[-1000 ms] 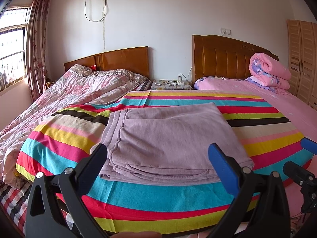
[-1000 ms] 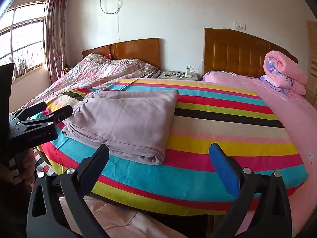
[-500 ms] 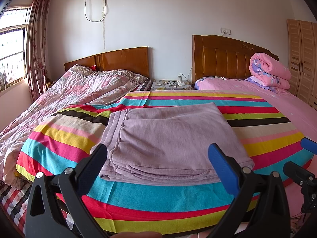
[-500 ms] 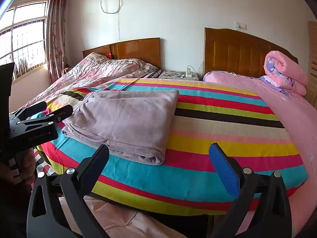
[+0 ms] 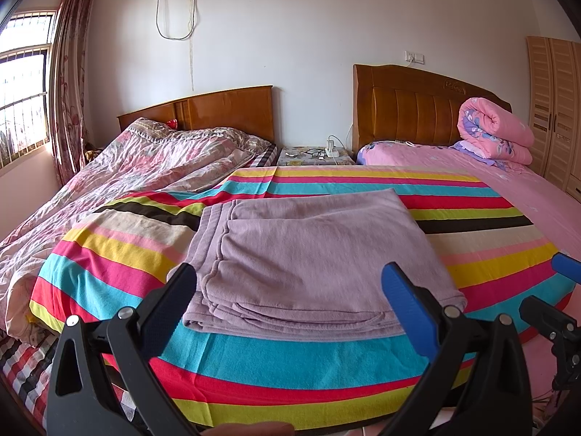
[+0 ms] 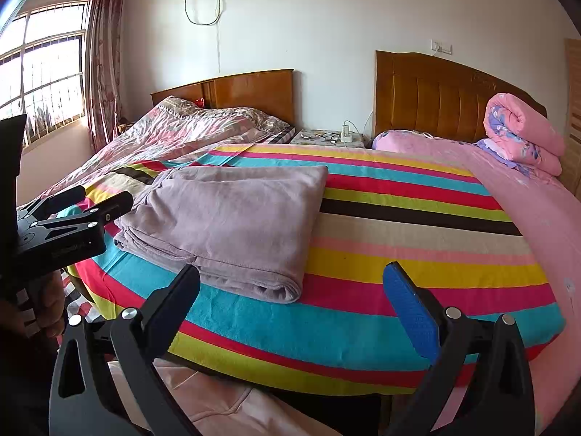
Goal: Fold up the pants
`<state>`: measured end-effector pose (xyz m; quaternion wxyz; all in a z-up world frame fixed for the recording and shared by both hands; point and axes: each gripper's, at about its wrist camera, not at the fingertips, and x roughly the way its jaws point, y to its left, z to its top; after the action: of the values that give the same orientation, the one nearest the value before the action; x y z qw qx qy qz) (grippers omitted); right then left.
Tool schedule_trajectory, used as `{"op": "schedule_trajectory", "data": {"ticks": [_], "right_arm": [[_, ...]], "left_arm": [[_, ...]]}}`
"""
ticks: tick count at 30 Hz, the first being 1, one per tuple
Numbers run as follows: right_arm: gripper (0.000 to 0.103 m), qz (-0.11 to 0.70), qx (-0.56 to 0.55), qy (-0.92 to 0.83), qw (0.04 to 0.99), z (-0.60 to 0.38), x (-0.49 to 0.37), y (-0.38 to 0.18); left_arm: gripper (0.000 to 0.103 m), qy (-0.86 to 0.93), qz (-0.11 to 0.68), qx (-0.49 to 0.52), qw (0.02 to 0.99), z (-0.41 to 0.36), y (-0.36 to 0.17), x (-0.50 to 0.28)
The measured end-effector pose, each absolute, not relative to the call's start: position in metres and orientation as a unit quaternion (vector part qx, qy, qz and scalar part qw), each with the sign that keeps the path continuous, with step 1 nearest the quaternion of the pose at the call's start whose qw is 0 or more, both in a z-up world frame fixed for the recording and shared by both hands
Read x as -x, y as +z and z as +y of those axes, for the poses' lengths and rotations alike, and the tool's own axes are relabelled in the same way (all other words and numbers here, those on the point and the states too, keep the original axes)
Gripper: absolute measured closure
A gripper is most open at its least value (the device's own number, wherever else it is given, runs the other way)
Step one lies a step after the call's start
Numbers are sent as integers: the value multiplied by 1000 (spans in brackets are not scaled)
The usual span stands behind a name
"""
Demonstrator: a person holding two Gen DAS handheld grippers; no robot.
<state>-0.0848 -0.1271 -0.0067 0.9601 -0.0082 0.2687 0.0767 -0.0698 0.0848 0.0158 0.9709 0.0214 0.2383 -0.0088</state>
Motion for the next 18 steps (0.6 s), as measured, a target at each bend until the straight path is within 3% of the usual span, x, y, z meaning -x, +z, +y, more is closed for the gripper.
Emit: {"op": "schedule_trajectory", "data": {"ticks": [18], "right_arm": [[5,272,9,81,959,-129,83,-10]], "left_arm": [[1,-7,238,-20,971,85,16,70]]}}
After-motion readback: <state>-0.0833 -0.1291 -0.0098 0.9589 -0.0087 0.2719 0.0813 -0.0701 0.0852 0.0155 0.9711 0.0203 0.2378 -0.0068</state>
